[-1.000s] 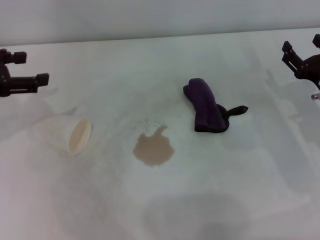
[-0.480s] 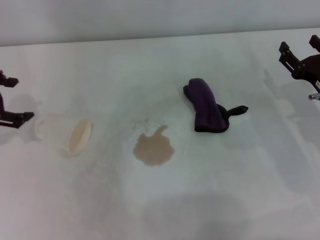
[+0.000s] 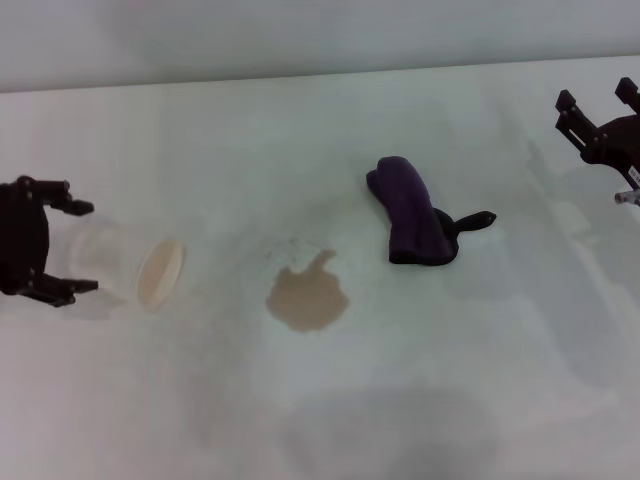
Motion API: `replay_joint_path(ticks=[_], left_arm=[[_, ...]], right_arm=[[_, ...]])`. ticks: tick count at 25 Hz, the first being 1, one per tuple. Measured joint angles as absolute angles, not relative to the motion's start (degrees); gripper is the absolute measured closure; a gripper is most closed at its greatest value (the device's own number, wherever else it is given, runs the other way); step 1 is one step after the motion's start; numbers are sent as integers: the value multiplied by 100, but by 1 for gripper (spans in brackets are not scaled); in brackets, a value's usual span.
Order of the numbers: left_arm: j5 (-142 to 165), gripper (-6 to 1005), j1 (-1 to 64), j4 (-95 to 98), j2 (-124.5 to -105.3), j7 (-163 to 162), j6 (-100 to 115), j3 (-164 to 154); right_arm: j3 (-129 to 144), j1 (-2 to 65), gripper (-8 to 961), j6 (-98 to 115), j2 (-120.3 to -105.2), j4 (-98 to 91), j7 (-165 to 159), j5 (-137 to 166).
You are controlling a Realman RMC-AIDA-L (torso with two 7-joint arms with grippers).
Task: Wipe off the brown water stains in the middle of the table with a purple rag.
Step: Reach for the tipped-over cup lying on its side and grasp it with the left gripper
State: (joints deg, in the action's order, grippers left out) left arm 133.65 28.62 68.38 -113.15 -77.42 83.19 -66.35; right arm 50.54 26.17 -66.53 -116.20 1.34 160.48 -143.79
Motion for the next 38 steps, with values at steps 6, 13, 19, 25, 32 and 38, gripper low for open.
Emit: replay_joint_path(ticks=[6,13,19,25,32,38], left_arm=[[14140,123,3035,6787,-11611,-7647,8176,-6747],[14403,122,3070,6496,-11865,-7099,7588,-6950],[14412,123,3121,6197,-11872,-6892,7199,-7030],[14374,122,3143,5904,-11891,-6770,6810,-7086],[14217,123,3146,5757,-11901,-6733,6520,-7238],[14080,124,3148,5731,-11895,-6724,6440,-7219]], right_arm=[[5053,2620,120,-6641,-11619,143,15787,-14379],[5053,2630,121,-6756,-11619,274,15777,-14371],[5053,2629,121,-6777,-11619,288,15685,-14369],[5053,2653,121,-6782,-11619,266,15563,-14370],[5053,2670,121,-6786,-11619,243,15560,-14370],[5053,2679,121,-6786,-11619,237,15557,-14370]])
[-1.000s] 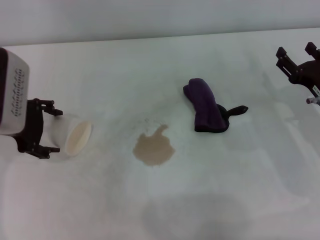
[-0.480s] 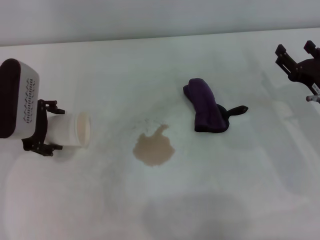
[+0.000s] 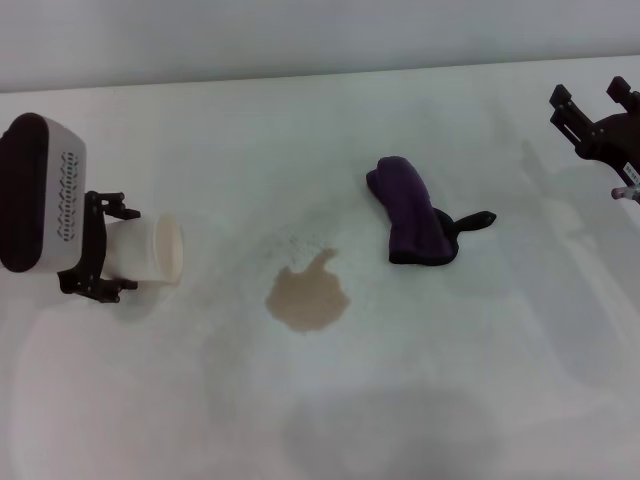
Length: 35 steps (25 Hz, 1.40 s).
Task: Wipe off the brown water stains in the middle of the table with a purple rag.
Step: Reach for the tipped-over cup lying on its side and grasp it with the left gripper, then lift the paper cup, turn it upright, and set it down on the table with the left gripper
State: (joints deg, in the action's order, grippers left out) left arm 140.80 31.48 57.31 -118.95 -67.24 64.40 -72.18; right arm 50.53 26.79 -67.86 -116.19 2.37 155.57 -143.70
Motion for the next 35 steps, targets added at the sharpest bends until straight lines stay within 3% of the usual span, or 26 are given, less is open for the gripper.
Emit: replay_joint_path(ticks=[4,14,17,22,35], left_arm=[[13987,126,3148,5691,-11883,-6712,6432,-7206],[12233,317,2910,5683,-11883,-6569,5952,-6443],[11152,333,2713,5532,-11895,-6151,5964,-6116],[9050,360,2366,4680,-11904,-5105,5973,-6077],[5278,411,2387,1926,-11917,-2868,6727,-6070]], right_arm=[[5053,2678,121,-6786,-11619,237,15557,-14370],[5053,2651,122,-6794,-11619,240,15556,-14371],[5053,2655,122,-6796,-11619,253,15557,-14370],[5054,2641,122,-6808,-11619,261,15557,-14370],[5054,2757,122,-6807,-11619,258,15557,-14370]])
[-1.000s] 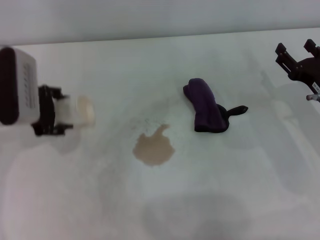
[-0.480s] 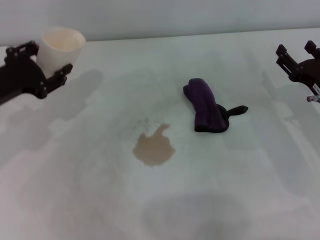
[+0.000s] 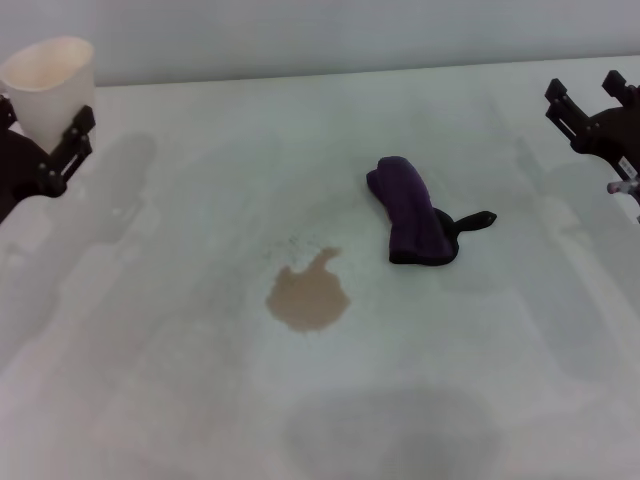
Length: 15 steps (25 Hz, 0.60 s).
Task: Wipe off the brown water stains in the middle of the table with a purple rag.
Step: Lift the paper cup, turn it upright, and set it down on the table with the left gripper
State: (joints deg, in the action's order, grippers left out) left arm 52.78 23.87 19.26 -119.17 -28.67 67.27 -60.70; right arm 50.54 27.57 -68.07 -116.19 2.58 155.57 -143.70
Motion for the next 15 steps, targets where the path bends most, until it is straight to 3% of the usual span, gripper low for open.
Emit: replay_joint_path(ticks=[15], left_arm=[[4433,413,2940,375,-11984,-2458,6805,-6059]], right_arm=[[5053,2822,123,-6795,-11619,237,15557,-14291]])
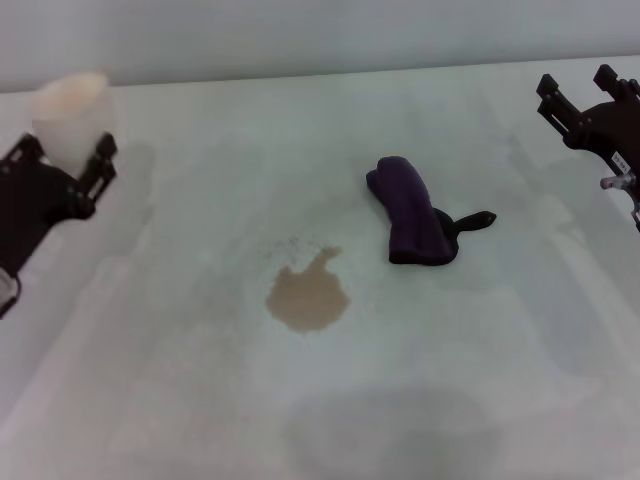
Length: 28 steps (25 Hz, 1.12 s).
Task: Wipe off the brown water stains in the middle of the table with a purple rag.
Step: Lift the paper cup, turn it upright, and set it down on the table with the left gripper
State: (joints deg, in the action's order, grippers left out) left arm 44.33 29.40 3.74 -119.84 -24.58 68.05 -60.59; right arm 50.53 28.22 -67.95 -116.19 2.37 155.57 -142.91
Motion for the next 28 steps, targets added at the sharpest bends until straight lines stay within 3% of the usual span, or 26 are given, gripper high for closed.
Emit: replay_joint_path(ticks=[28], left_arm=[[4224,394,2898,-527,-12067,-1940,6159,-6002]], right_arm=[[5104,2830,124,-6812,-11619,282,15467,-14220]])
